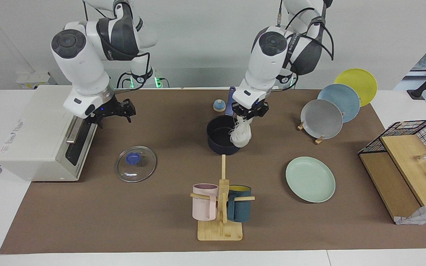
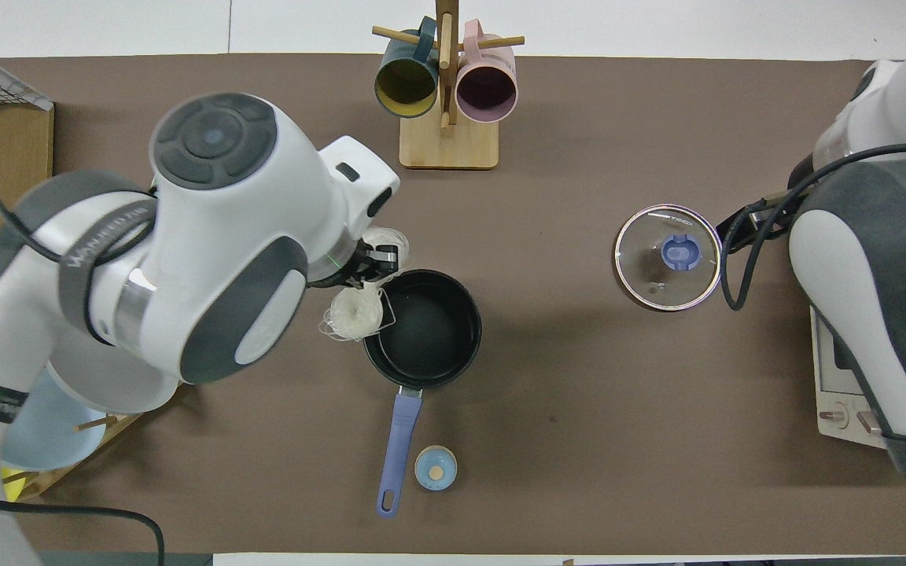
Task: Transfer vermicelli from pot to plate
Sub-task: 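Carry the vermicelli to the green plate and release with the left gripper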
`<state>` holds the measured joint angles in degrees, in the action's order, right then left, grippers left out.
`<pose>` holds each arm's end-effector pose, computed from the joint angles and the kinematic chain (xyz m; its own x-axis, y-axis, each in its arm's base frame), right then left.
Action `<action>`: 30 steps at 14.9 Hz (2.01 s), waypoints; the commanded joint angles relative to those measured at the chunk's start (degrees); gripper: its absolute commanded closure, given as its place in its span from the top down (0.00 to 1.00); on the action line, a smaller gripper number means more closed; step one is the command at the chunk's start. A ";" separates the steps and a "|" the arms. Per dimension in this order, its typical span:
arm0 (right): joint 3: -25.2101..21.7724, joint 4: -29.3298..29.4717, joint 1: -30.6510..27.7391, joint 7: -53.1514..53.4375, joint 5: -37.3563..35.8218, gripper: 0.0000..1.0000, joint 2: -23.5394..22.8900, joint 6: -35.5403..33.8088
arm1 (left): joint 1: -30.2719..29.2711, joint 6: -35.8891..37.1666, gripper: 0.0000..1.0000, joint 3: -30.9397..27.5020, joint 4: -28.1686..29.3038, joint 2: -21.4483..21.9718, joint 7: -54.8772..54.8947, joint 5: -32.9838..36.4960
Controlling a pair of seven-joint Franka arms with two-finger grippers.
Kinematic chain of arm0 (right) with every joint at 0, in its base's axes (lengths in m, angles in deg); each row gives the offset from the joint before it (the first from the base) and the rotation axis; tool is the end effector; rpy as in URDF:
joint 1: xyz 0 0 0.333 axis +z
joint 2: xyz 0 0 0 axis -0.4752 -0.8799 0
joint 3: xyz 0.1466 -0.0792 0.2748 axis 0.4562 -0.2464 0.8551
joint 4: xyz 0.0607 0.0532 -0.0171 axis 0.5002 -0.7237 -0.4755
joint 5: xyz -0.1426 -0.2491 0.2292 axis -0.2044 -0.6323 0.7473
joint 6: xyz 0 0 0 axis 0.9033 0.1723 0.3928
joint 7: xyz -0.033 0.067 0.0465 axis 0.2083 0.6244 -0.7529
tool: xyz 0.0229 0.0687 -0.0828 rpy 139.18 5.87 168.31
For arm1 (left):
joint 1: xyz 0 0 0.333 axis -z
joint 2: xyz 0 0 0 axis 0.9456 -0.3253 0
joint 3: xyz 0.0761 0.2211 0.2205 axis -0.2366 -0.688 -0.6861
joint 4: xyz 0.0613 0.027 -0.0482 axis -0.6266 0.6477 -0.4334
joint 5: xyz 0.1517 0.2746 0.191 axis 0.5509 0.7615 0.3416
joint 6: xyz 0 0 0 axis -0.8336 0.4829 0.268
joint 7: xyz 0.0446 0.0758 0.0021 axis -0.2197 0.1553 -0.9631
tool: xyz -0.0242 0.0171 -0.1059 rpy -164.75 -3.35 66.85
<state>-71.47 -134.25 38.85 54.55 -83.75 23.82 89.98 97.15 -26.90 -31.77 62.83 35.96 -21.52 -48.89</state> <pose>0.5597 0.0533 0.5650 0.9660 0.2272 -0.1230 0.2320 -0.9724 0.0264 0.5033 -0.3065 0.5330 0.9949 -0.0203 -0.0988 -0.0146 -0.9982 0.0581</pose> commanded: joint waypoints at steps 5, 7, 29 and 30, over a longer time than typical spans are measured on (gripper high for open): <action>0.94 0.82 -0.20 8.26 0.77 1.00 5.22 -6.14 | -15.39 0.94 0.00 -0.05 -4.00 -0.88 11.39 -2.52; 1.03 0.56 -0.28 8.36 0.68 1.00 5.74 -6.41 | -19.26 -2.57 0.00 0.04 -3.38 -1.58 15.09 -2.52; 0.86 -0.23 -1.51 8.36 -0.19 1.00 6.62 -7.64 | -23.67 -32.39 0.99 -0.31 12.97 -10.29 33.48 -1.73; 1.03 -0.23 -1.51 8.36 -0.20 1.00 6.80 -7.73 | -23.67 -30.73 1.00 -0.31 12.44 -9.93 33.39 -1.73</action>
<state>-71.37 -133.69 38.24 62.17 -83.69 29.34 83.06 73.56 -59.10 -32.08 75.22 25.04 10.69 -50.29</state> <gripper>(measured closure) 0.000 0.784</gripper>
